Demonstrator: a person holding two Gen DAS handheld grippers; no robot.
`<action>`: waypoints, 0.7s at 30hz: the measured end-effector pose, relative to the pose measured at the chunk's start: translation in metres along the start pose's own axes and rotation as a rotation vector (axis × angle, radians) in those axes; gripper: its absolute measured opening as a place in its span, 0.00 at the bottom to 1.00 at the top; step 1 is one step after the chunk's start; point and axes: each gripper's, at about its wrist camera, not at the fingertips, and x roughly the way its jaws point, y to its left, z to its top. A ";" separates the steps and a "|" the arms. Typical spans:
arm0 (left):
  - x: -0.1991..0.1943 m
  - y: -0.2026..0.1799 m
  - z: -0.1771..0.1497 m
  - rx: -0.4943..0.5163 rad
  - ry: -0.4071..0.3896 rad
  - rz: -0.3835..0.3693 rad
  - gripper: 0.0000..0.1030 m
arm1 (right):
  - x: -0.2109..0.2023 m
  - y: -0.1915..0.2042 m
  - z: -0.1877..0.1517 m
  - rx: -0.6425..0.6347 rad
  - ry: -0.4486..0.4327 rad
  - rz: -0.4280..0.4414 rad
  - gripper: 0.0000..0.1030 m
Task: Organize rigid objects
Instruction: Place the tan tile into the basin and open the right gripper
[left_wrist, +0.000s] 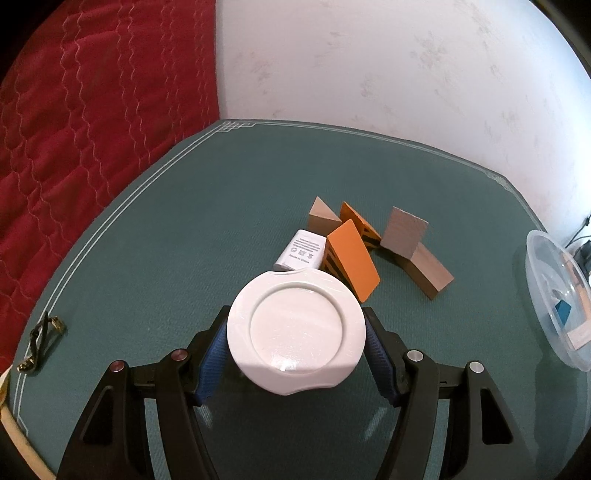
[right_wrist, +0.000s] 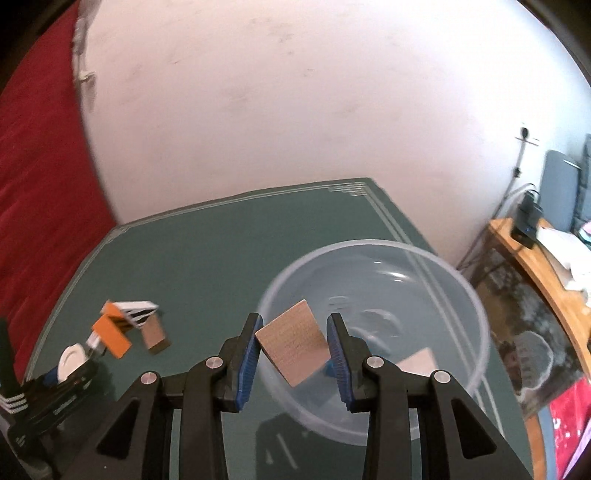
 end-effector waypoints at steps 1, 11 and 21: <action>-0.001 0.000 0.000 0.003 -0.001 0.001 0.65 | 0.001 -0.005 -0.001 0.013 -0.002 -0.013 0.37; -0.012 -0.014 0.005 0.045 -0.027 0.012 0.65 | 0.007 -0.054 -0.009 0.133 -0.022 -0.101 0.60; -0.034 -0.049 0.013 0.126 -0.063 -0.029 0.65 | -0.009 -0.074 -0.019 0.177 -0.028 -0.111 0.68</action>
